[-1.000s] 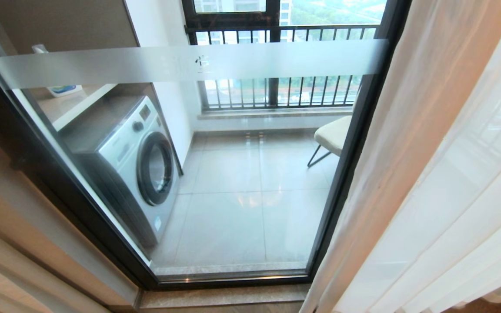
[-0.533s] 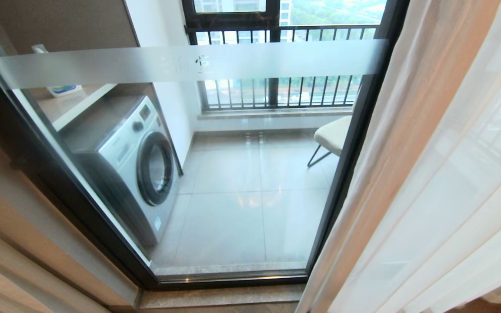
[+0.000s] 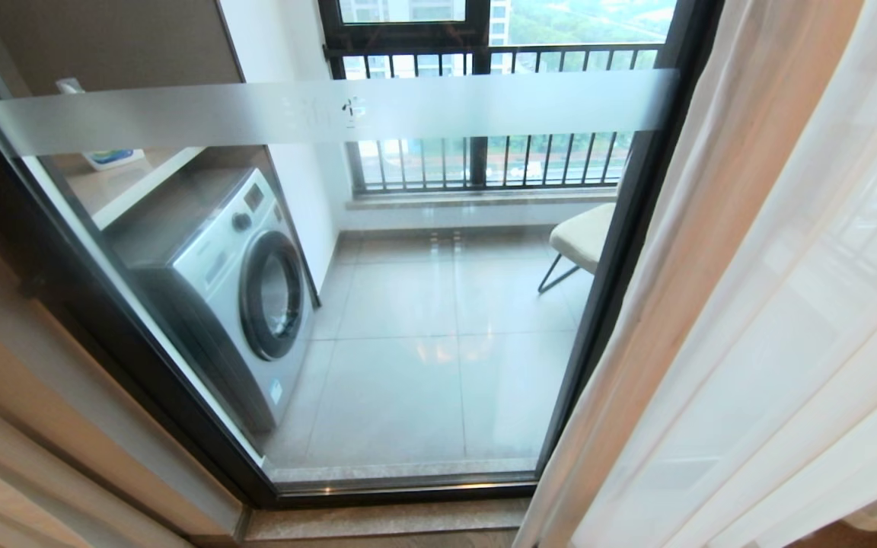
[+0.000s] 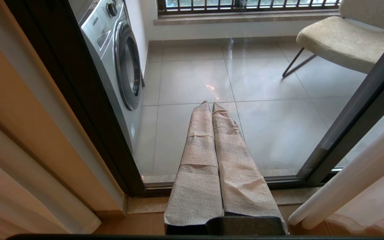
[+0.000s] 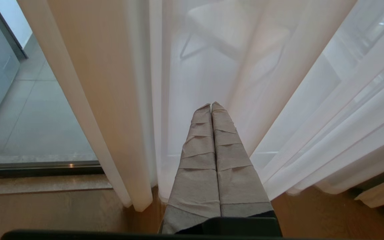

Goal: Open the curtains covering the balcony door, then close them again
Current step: Close the inner curtains on both sides

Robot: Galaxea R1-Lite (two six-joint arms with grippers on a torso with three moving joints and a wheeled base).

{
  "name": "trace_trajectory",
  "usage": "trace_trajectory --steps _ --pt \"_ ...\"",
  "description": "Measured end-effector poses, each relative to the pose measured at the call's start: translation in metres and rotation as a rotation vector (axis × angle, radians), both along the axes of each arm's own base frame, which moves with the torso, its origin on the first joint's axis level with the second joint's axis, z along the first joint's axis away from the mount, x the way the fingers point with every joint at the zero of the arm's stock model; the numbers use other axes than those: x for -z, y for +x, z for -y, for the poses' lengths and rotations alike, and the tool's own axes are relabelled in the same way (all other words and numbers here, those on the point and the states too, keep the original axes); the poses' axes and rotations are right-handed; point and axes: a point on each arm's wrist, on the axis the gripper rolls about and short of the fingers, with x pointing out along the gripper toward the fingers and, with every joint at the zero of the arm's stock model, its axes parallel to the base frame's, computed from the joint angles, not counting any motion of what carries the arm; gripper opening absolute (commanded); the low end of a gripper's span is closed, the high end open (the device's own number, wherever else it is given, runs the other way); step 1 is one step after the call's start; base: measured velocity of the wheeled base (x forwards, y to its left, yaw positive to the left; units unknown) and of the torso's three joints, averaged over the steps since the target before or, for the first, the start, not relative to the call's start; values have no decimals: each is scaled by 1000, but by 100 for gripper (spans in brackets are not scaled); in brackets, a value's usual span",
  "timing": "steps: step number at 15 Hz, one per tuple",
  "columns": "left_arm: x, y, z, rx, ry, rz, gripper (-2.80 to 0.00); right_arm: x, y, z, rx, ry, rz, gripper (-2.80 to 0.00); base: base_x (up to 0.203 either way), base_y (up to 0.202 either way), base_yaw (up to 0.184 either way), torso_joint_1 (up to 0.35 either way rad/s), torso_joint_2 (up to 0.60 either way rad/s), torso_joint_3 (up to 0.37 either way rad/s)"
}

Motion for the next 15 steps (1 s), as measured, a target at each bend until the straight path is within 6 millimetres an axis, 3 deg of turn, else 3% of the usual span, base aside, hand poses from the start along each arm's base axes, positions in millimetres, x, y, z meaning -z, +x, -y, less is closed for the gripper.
trace_trajectory --steps 5,15 --pt "0 0 0 0 0 0 -280 33 -14 -3 -95 17 -33 -280 0 0 0 0 0 0" --pt "0 0 0 0 0 0 -280 37 -22 -3 -92 85 70 -280 0 0 0 0 0 0"
